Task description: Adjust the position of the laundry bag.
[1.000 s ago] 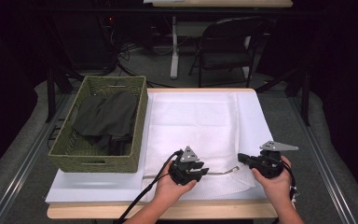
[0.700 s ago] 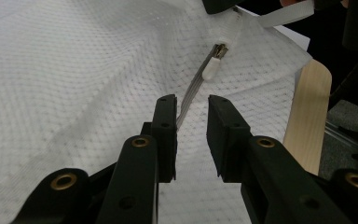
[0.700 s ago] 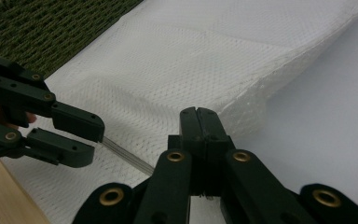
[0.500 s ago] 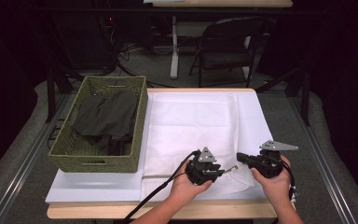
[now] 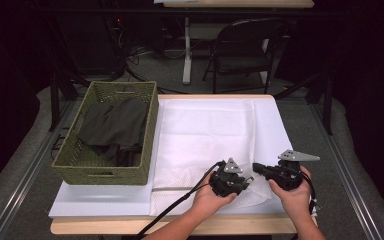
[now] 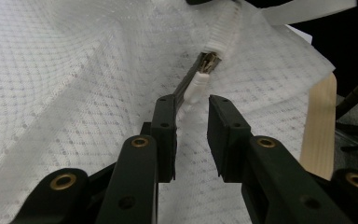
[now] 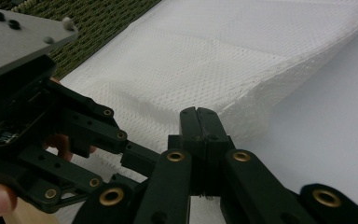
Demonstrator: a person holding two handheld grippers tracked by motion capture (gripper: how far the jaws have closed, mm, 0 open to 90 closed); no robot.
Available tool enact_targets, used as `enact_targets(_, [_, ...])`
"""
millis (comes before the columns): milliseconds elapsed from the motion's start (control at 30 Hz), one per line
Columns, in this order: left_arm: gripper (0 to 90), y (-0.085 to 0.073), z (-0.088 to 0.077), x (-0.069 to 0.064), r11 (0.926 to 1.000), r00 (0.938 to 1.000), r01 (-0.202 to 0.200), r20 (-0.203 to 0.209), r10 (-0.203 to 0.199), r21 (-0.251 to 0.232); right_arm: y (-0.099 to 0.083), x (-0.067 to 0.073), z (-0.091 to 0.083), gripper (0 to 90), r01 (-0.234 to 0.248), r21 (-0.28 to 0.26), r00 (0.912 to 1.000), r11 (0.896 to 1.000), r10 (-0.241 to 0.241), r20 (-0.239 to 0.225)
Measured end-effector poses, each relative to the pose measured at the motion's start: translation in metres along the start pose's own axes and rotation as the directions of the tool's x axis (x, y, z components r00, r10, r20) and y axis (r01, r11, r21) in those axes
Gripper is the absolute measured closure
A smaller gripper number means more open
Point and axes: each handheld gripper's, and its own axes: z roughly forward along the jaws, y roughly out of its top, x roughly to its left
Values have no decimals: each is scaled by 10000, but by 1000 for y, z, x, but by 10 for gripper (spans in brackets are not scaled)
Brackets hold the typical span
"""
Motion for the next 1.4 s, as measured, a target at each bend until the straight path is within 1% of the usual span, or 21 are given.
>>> enact_targets(133, [734, 1, 3, 2, 10000, 10000, 1, 80, -2, 30, 0, 1, 0, 900, -2, -31, 10000, 10000, 2, -43])
enact_targets(233, [727, 1, 4, 0, 10000, 10000, 25, 37, -24, -46, 0, 1, 0, 900, -61, -31, 10000, 10000, 61, -73])
enact_targets(267, [725, 2, 5, 1, 10000, 9998, -66, 171, 67, -33, 0, 2, 0, 900, -46, -2, 9999, 10000, 46, -123])
enact_targets(300, [726, 2, 5, 0, 10000, 9998, -75, 169, 76, -44, 0, 3, 0, 900, -63, -38, 9999, 10000, 62, -139])
enact_targets(467, [765, 2, 7, -1, 9999, 9999, -140, 52, 140, 4, 1, 5, 1, 900, -6, -52, 9999, 10000, 5, -144])
enact_targets(500, [787, 2, 7, -2, 9999, 9999, -153, 46, 153, 11, 1, 5, 1, 900, 6, -38, 9999, 10000, -6, -139])
enact_targets(533, [803, 2, 7, -2, 9998, 9998, -214, -29, 215, 34, 1, 5, 1, 900, -6, -52, 9999, 10000, 5, -161])
enact_targets(567, [815, 2, 6, -2, 9994, 9994, -333, 45, 332, 83, 1, 4, 1, 900, 1, -84, 9999, 10000, -2, -135])
enact_targets(633, [820, 2, 7, -3, 9994, 9994, -340, 7, 340, 70, 0, 4, 1, 900, -11, -72, 9999, 10000, 10, -135])
enact_targets(800, [823, 1, 5, -3, 9995, 9994, -323, 106, 323, 48, 0, 3, 1, 900, -26, -121, 9999, 9999, 25, -122])
enact_targets(867, [825, 1, 4, -3, 9994, 9993, -344, 111, 344, 22, -1, 1, 0, 900, -132, -139, 9998, 9998, 130, -137])
enact_targets(900, [825, 1, 4, -3, 9994, 9994, -353, 19, 353, 21, -1, 0, 0, 900, -183, -155, 9997, 9997, 181, -148])
enact_targets(967, [826, 1, 3, -3, 9991, 9991, -418, 91, 417, 93, -1, 0, 1, 899, -186, -162, 9997, 9997, 183, -183])
enact_targets(1000, [826, 0, 4, -2, 9991, 9990, -418, 166, 416, 106, -1, 0, 1, 891, -184, -175, 9997, 9997, 181, -172])
enact_targets(1033, [826, 0, 5, -2, 9990, 9990, -418, 129, 417, 124, -2, -1, 1, 843, -248, -185, 9996, 9995, 246, -119])
enact_targets(1100, [826, -1, 5, -2, 9990, 9992, -396, 114, 393, 191, -2, -3, 1, 816, -251, -203, 9995, 9995, 247, -192])
enact_targets(1133, [827, -1, 5, -2, 9991, 9992, -374, 124, 372, 175, -2, -3, 0, 785, -289, -199, 9995, 9994, 286, -147])
enact_targets(1267, [827, -1, 6, -2, 9991, 9991, -393, 145, 390, 163, -3, -3, -1, 739, -390, -68, 9992, 9992, 389, -92])
enact_targets(1333, [827, -1, 6, -2, 9992, 9993, -372, 59, 371, 146, -3, -5, -3, 713, -337, 11, 9994, 9994, 337, -59])
enact_targets(1367, [827, -1, 6, -2, 9995, 9995, -303, 45, 302, 125, -4, -5, -4, 699, -440, 42, 9990, 9990, 440, -22])
enact_targets(1400, [827, -1, 5, -1, 9993, 9994, -321, 128, 319, 167, -5, -5, -4, 690, -465, 26, 9989, 9989, 465, 17])
